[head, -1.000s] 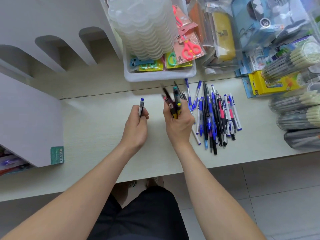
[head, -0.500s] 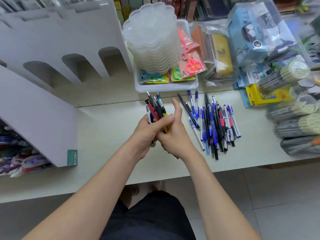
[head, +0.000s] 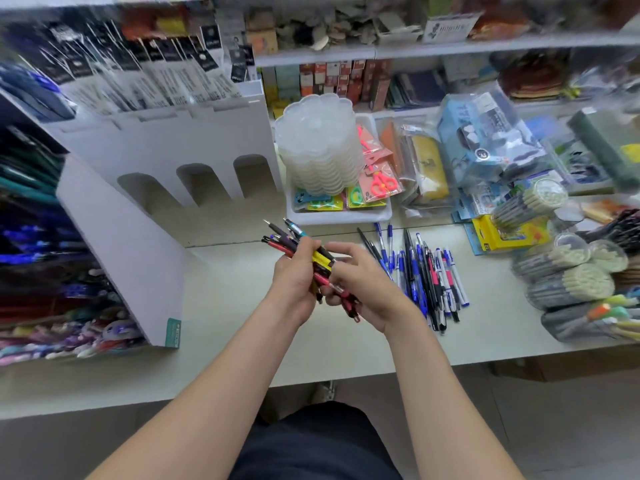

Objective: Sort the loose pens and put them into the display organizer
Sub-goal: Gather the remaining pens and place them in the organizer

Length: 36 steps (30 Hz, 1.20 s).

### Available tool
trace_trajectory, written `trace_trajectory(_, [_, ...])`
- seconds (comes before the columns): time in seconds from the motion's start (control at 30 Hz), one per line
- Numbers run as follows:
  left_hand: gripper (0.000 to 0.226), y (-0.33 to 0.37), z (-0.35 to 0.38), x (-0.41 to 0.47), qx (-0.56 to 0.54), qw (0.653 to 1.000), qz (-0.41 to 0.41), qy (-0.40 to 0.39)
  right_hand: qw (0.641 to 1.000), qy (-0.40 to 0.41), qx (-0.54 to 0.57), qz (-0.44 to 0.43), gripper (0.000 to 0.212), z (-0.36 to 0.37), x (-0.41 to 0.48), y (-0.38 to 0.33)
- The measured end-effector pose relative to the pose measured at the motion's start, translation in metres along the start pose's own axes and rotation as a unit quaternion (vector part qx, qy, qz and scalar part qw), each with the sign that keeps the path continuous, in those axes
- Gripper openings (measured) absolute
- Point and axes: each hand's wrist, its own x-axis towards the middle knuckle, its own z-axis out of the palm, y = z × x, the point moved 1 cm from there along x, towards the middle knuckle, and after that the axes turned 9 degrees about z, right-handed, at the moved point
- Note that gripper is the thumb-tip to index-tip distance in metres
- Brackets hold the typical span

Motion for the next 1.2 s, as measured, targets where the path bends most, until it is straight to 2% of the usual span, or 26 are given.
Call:
trace_trajectory(0.03, [0.022,0.004,0.002,-0.001,-0.005,1.0,0.015,0.007,1.0,0.004,0.01,-0.015,0.032,0.002,0.0,-0.002])
trace_trajectory(0.07, [0.02,0.008,0.003,-0.004,-0.008,1.0,0.029,0.008,0.999,0.01,0.017,-0.026,0.03,0.005,0.0,-0.003])
trace_trajectory(0.17, [0.015,0.017,0.007,-0.012,-0.002,0.998,0.059,0.012,0.994,0.104,0.015,-0.001,0.045,0.016,0.004,-0.007])
trace_trajectory(0.27, [0.015,0.022,0.009,-0.014,0.008,0.995,0.093,0.028,0.978,0.189,-0.087,0.007,0.044,0.022,0.005,-0.011])
trace_trajectory(0.37, [0.019,0.03,0.011,-0.017,-0.003,0.995,0.099,0.022,0.97,0.202,-0.135,0.01,0.042,0.024,0.0,-0.023])
trace_trajectory(0.53, [0.012,0.051,0.003,-0.009,-0.039,0.986,0.136,0.091,0.966,0.249,-0.058,0.029,0.053,0.006,-0.005,-0.024])
trace_trajectory(0.6, [0.011,0.058,0.002,-0.009,-0.04,0.981,0.162,0.102,0.97,0.213,0.092,0.071,0.055,0.01,-0.008,-0.016])
trace_trajectory(0.67, [0.007,0.059,0.005,-0.014,-0.013,0.976,0.196,0.091,0.95,0.132,0.257,0.115,0.052,0.025,-0.011,-0.01])
trace_trajectory(0.7, [0.007,0.06,0.008,-0.019,0.017,0.973,0.214,0.085,0.94,0.099,0.301,0.127,0.049,0.033,-0.013,-0.01])
trace_trajectory(0.83, [0.018,0.062,0.013,-0.028,0.066,0.958,0.277,0.026,0.916,0.082,0.376,0.113,0.023,0.051,-0.011,-0.015])
trace_trajectory(0.93, [0.039,0.063,0.014,-0.032,0.061,0.959,0.277,-0.013,0.915,0.114,0.381,0.075,0.03,0.048,-0.005,-0.022])
trace_trajectory(1.0, [0.053,0.065,0.013,-0.033,0.039,0.962,0.269,-0.025,0.914,0.101,0.389,0.049,0.039,0.048,-0.003,-0.024])
trace_trajectory(1.2, [0.027,0.069,0.014,-0.044,0.075,0.962,0.262,-0.038,0.907,0.094,0.41,0.022,0.053,0.055,-0.003,-0.026])
